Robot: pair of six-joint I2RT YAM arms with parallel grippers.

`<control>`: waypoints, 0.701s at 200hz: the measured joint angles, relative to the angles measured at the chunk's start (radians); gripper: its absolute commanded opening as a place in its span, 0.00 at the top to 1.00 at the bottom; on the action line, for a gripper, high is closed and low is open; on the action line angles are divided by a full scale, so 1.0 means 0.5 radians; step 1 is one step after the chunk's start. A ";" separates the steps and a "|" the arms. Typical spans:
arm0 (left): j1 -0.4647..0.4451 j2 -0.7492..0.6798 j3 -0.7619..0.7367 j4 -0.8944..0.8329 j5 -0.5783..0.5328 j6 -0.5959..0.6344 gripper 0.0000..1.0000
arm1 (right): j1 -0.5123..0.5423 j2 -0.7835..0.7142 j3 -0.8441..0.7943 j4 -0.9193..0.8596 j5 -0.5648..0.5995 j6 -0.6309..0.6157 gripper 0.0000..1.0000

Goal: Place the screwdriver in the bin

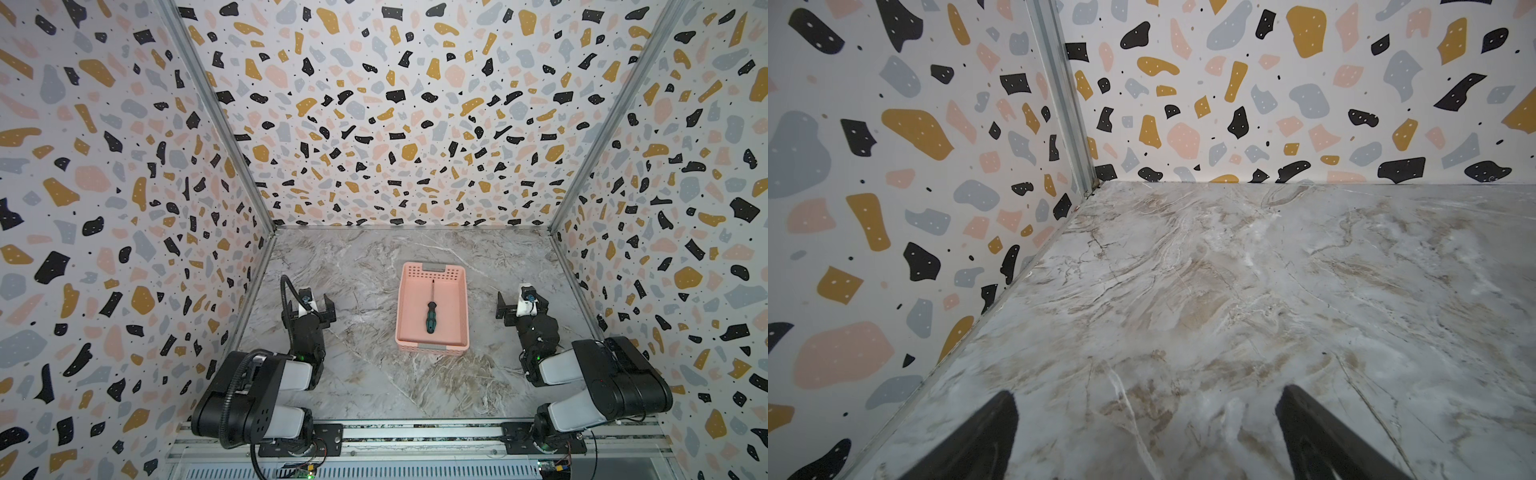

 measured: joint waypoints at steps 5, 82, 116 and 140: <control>0.000 0.000 0.000 0.001 0.002 -0.001 0.01 | -0.014 0.000 0.009 -0.023 -0.004 0.016 0.01; 0.008 0.000 0.000 0.000 0.017 -0.016 0.00 | -0.087 -0.001 -0.008 -0.079 -0.098 0.090 0.01; 0.008 0.000 0.000 0.000 0.018 -0.016 0.00 | -0.065 -0.001 -0.012 -0.072 -0.159 0.056 0.01; 0.008 0.000 0.000 0.000 0.018 -0.016 0.00 | -0.069 0.000 0.015 -0.137 -0.196 0.052 0.01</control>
